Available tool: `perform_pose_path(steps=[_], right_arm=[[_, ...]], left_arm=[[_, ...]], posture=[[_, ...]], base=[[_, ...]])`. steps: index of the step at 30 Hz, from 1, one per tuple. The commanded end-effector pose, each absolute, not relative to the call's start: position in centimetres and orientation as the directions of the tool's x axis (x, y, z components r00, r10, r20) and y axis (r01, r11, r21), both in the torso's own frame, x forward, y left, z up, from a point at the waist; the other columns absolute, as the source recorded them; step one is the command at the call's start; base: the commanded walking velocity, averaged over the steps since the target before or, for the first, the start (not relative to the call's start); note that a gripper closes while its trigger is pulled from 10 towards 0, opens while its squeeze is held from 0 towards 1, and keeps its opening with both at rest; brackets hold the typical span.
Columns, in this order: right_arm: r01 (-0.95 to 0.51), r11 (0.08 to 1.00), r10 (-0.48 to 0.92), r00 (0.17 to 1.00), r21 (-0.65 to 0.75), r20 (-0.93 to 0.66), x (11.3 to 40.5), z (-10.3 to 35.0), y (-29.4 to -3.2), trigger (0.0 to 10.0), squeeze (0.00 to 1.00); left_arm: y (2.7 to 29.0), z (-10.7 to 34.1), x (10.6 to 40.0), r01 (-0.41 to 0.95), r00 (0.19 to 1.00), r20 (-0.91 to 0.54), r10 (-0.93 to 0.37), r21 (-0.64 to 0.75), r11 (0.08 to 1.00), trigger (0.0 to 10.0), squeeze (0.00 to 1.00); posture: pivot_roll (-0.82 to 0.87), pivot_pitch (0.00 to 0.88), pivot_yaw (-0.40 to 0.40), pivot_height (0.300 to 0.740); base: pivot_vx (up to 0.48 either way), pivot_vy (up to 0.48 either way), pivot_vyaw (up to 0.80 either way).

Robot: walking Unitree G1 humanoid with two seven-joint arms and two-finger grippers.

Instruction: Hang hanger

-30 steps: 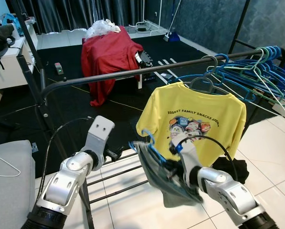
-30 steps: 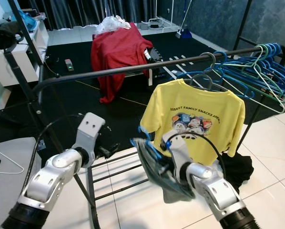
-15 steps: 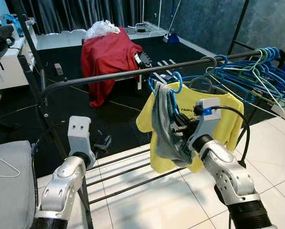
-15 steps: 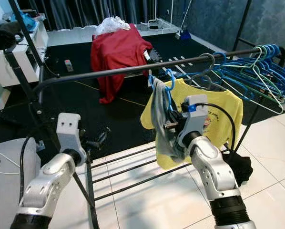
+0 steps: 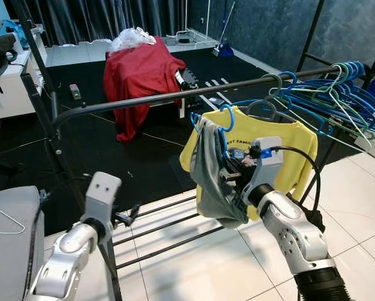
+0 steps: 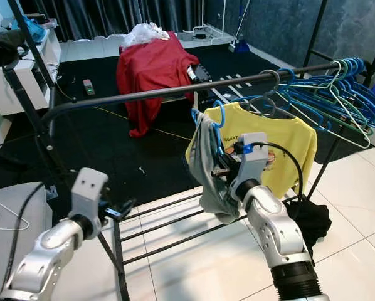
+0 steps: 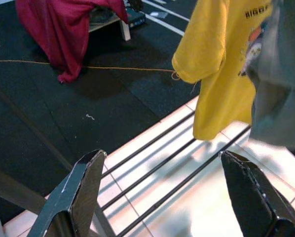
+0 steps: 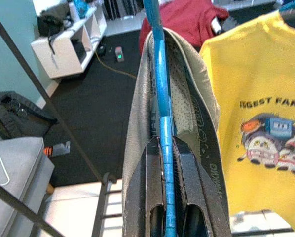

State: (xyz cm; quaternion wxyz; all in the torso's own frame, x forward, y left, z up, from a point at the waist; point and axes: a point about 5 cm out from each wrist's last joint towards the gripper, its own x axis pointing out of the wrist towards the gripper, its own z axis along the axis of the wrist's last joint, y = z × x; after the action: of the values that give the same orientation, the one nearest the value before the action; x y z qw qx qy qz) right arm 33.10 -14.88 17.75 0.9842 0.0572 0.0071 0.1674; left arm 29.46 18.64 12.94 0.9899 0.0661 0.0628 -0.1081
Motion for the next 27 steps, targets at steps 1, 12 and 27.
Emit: perform_pose_path(steps=[1,12,27], right_arm=[[-0.325,0.935,0.333,0.942,0.139,-0.034,32.9,16.9,-14.9,10.0,0.0],[-0.327,0.933,0.339,0.939,0.151,-0.061,32.8,16.1,-14.7,10.0,0.0],[-0.435,0.89,0.42,0.899,0.135,0.123,33.5,20.2,-14.2,10.0,0.0]], left_arm=[[18.2,13.2,29.4,0.226,0.969,-0.118,-0.215,0.083,0.971,10.0,0.0],[16.4,13.2,29.5,0.27,0.959,-0.103,-0.263,0.055,0.961,10.0,0.0],[15.5,14.1,30.1,0.263,0.964,-0.053,-0.259,0.072,0.962,10.0,0.0]], posture=[[-0.06,0.074,-0.018,0.735],[-0.06,0.066,-0.015,0.735],[-0.06,0.063,-0.014,0.735]], base=[[0.0,0.0,0.0],[0.0,0.0,0.0],[0.0,0.0,0.0]])
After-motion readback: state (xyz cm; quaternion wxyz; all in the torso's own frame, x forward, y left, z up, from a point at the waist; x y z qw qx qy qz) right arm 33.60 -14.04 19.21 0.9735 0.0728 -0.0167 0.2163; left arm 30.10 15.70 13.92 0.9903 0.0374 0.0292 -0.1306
